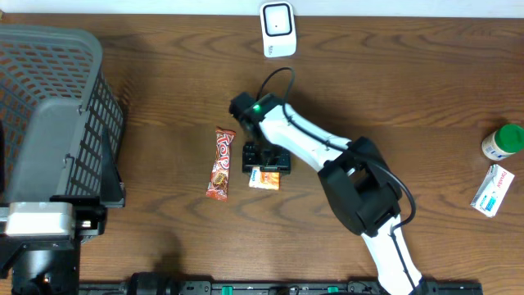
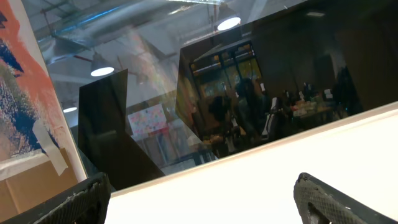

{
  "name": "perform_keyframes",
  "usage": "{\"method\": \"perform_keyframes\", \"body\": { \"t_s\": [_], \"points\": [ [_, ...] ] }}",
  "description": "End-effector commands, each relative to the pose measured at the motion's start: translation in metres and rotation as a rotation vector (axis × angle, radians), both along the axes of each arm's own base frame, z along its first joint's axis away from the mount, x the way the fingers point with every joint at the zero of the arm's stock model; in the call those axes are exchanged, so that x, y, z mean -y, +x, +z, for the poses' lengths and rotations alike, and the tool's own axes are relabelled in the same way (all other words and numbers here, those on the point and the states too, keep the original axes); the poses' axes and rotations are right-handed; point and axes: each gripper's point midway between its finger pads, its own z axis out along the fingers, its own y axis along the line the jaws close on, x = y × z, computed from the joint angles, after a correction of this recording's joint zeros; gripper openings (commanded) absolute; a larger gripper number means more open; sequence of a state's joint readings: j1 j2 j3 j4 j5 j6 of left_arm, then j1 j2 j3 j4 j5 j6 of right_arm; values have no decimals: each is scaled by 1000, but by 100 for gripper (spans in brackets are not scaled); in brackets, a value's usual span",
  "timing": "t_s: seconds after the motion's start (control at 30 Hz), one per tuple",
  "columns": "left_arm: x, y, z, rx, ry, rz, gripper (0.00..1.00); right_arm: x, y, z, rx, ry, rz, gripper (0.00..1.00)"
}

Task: Scan the item barcode
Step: 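Close the right gripper on the orange snack box and lift, then carry the snack box to the scanner and hold it there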

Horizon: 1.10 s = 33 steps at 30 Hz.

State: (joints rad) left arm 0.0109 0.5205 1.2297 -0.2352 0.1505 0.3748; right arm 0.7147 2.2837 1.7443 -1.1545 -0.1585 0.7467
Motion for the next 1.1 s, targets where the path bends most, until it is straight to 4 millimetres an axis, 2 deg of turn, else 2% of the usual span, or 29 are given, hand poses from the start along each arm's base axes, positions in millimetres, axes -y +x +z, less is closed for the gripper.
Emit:
{"method": "perform_keyframes", "body": {
  "t_s": [0.0, 0.2, 0.43, 0.53, 0.73, 0.9, 1.0, 1.07],
  "points": [
    [0, -3, 1, 10, 10, 6, 94, 13, -8, -19, -156, 100, 32, 68],
    [0, -3, 1, 10, 10, 6, 94, 9, -4, 20, -300, 372, 10, 69],
    [0, -3, 1, 10, 10, 6, 94, 37, 4, 43, -414, 493, -119, 69],
    [0, -3, 1, 10, 10, 6, 94, 44, 15, 54, -433, 585, -183, 69],
    [0, -3, 1, 10, 10, 6, 94, 58, 26, 57, -430, 611, -241, 69],
    [0, -3, 1, 10, 10, 6, 94, 60, 32, 55, -404, 623, -238, 68],
    [0, -3, 1, 10, 10, 6, 94, 55, 51, 49, -313, 658, -210, 68],
    [0, -3, 1, 10, 10, 6, 94, 50, 72, 44, -215, 686, -188, 68]
  ]
}}
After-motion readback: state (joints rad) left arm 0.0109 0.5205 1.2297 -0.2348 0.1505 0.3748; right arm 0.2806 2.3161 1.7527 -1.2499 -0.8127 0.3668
